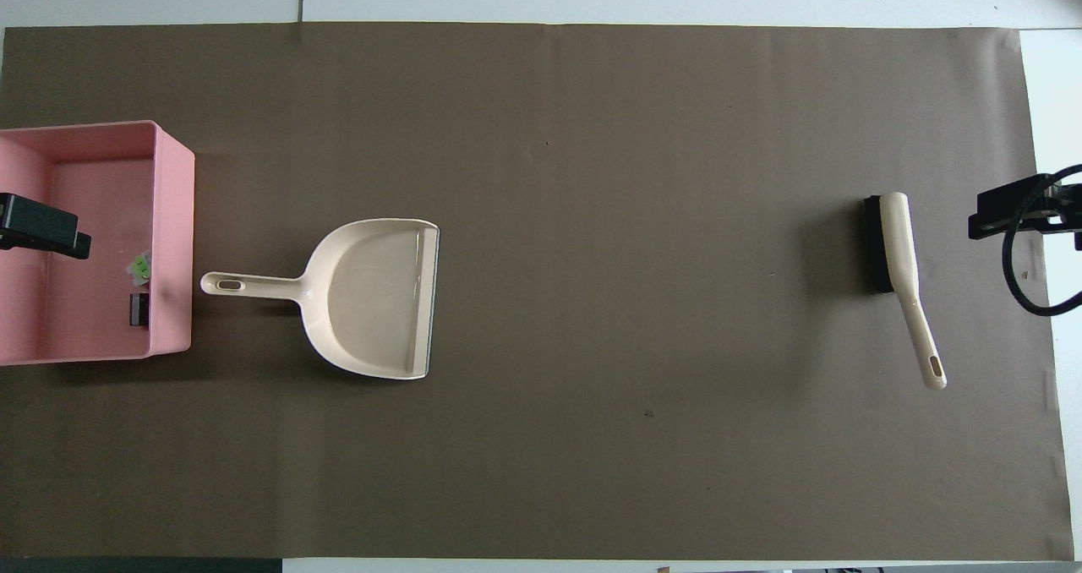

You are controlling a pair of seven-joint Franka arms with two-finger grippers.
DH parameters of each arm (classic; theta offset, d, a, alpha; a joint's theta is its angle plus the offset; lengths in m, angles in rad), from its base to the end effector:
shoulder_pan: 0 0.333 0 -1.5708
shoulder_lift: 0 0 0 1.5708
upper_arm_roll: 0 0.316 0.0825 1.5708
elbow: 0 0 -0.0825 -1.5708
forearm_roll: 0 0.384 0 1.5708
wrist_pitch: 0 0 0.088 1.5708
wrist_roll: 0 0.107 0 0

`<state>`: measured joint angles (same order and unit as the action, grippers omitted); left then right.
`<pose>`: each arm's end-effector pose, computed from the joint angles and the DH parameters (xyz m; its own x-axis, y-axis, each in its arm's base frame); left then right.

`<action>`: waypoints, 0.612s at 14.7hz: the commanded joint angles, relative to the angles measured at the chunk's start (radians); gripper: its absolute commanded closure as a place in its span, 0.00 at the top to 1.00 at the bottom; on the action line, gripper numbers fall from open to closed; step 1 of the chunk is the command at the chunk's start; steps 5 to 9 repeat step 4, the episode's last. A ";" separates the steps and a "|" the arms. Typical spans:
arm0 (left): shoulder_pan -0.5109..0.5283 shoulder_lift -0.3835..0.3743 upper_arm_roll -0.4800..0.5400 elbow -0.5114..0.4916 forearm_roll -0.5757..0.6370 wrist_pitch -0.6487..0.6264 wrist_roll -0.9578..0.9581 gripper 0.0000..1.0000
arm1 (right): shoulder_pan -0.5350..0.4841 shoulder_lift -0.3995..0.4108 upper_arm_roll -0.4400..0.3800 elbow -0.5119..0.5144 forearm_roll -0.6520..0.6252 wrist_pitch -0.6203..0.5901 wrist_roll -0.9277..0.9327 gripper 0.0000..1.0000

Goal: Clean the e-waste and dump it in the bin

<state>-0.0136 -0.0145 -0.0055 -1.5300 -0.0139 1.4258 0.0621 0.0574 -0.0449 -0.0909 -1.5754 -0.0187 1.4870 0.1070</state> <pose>0.5347 -0.0119 0.6393 0.9926 -0.0830 -0.0885 -0.0816 -0.9965 0.0193 0.5315 -0.0211 0.6395 0.9891 -0.1413 -0.0419 -0.1406 -0.9899 0.0192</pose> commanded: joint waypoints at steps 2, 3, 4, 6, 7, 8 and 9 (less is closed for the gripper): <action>0.003 -0.015 -0.002 -0.016 -0.001 -0.008 -0.010 0.98 | -0.005 0.000 0.003 0.003 0.009 -0.004 -0.023 0.99; 0.003 -0.013 -0.001 -0.016 -0.003 -0.004 -0.008 0.98 | -0.007 0.010 0.003 0.018 0.009 0.001 -0.020 0.99; 0.003 -0.013 -0.002 -0.015 -0.003 0.004 -0.005 0.98 | -0.008 0.025 0.003 0.044 0.008 -0.001 -0.020 0.99; 0.003 -0.013 -0.002 -0.015 -0.003 0.004 -0.005 0.98 | -0.008 0.025 0.003 0.044 0.008 -0.001 -0.020 0.99; 0.003 -0.013 -0.002 -0.015 -0.003 0.004 -0.005 0.98 | -0.008 0.025 0.003 0.044 0.008 -0.001 -0.020 0.99; 0.003 -0.013 -0.002 -0.015 -0.003 0.004 -0.005 0.98 | -0.008 0.025 0.003 0.044 0.008 -0.001 -0.020 0.99; 0.003 -0.013 -0.002 -0.015 -0.003 0.004 -0.005 0.98 | -0.008 0.025 0.003 0.044 0.008 -0.001 -0.020 0.99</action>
